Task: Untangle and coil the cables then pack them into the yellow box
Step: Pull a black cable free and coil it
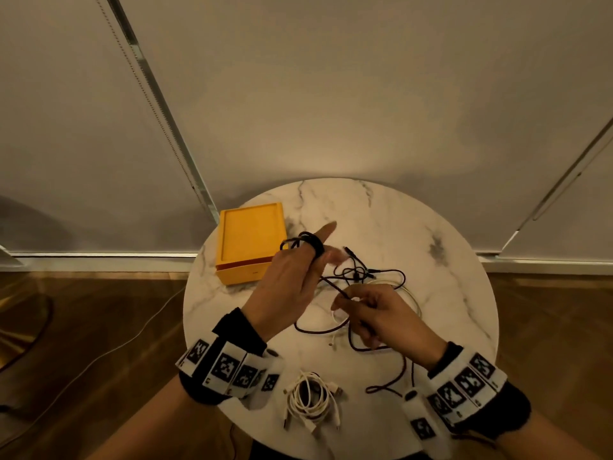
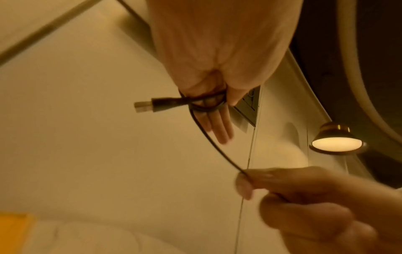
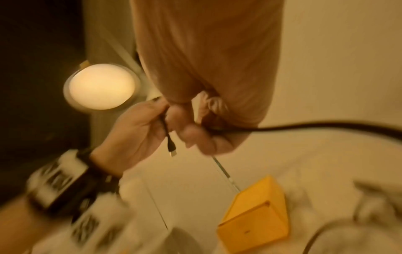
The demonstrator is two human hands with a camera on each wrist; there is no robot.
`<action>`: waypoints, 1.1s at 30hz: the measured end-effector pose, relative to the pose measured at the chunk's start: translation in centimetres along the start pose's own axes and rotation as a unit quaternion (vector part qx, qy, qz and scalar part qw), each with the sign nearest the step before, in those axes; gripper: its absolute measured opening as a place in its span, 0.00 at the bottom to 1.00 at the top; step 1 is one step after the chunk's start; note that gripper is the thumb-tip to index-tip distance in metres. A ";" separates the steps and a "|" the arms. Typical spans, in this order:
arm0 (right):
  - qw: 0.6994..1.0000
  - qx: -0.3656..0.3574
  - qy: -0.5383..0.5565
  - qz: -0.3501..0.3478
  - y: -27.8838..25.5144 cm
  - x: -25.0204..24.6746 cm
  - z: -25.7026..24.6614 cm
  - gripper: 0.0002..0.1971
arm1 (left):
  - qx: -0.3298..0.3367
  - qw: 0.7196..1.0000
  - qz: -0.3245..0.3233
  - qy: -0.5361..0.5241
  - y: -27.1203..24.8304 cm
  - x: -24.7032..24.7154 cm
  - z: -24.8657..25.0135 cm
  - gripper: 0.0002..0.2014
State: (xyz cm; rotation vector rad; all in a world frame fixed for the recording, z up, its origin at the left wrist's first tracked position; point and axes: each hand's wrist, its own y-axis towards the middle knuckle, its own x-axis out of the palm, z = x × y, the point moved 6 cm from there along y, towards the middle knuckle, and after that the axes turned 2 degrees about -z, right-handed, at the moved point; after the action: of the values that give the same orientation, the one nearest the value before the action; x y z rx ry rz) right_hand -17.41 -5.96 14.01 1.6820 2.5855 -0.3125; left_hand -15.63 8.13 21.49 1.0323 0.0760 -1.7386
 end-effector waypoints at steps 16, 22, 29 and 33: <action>0.979 -0.196 -0.059 -0.026 -0.5 -3.0 -7.5 0.07 | -0.167 0.804 -0.323 -0.472 -2.8 3.9 0.7 0.23; 0.979 -0.198 0.029 0.036 0.2 -3.4 -6.0 0.05 | -0.137 0.713 -0.326 -0.605 -2.7 4.3 2.7 0.20; 0.989 -0.144 0.004 0.015 0.3 -0.3 -1.8 0.17 | -0.154 0.669 -0.170 -0.707 -1.1 3.1 2.7 0.22; 0.985 -0.119 -0.121 -0.027 -0.5 1.8 -0.4 0.17 | -0.176 0.739 -0.093 -0.643 -1.2 3.0 0.7 0.22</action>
State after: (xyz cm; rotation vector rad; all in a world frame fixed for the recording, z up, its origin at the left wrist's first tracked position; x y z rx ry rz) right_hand -18.59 -4.45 14.25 1.4040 2.3850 -0.1866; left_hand -17.18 6.07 19.40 -0.6142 -0.3735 -2.1549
